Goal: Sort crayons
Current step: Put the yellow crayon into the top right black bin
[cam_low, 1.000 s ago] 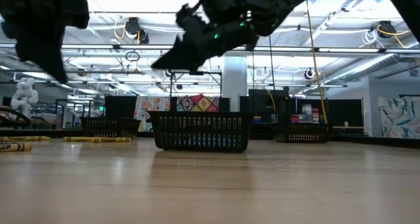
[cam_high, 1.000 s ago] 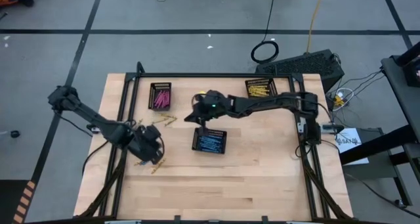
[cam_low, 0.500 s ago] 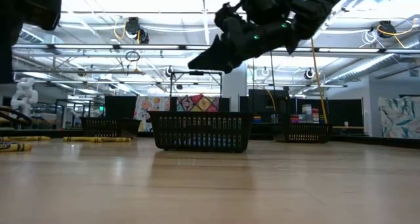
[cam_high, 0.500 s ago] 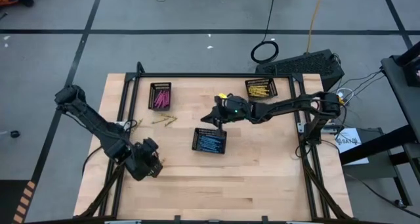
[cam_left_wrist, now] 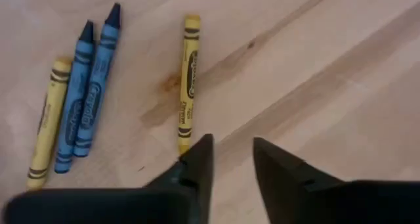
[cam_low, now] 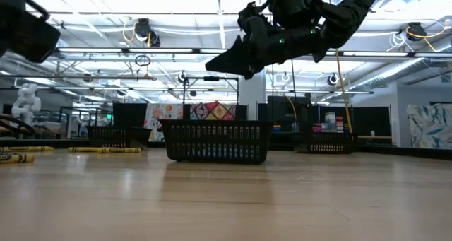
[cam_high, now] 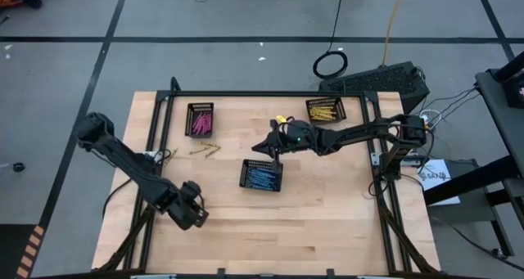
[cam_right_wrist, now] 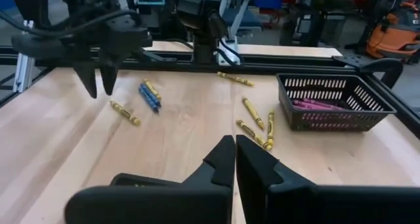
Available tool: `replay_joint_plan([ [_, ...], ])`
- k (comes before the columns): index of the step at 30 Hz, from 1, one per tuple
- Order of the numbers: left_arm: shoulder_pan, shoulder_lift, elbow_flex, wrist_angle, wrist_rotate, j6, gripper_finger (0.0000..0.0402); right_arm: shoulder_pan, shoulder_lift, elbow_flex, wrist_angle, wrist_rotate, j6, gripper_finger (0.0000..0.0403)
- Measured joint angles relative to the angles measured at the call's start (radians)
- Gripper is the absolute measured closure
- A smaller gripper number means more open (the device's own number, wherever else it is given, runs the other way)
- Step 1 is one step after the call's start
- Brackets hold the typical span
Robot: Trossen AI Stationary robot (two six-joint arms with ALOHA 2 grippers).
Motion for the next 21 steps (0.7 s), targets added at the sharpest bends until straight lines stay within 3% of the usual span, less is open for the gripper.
replay_joint_plan([
  [4,0.001,0.046,0.0,0.015,-0.011,-0.024,0.024,0.0,0.0,0.0,0.0,-0.001,-0.004,0.0403],
  [8,0.003,0.098,0.0,0.041,-0.013,-0.023,0.0226,0.002,0.0,0.0,0.004,-0.003,-0.002,0.0403],
  [21,-0.002,0.202,0.003,0.031,-0.003,0.037,0.0315,0.006,-0.006,0.001,-0.01,-0.004,-0.012,0.0403],
])
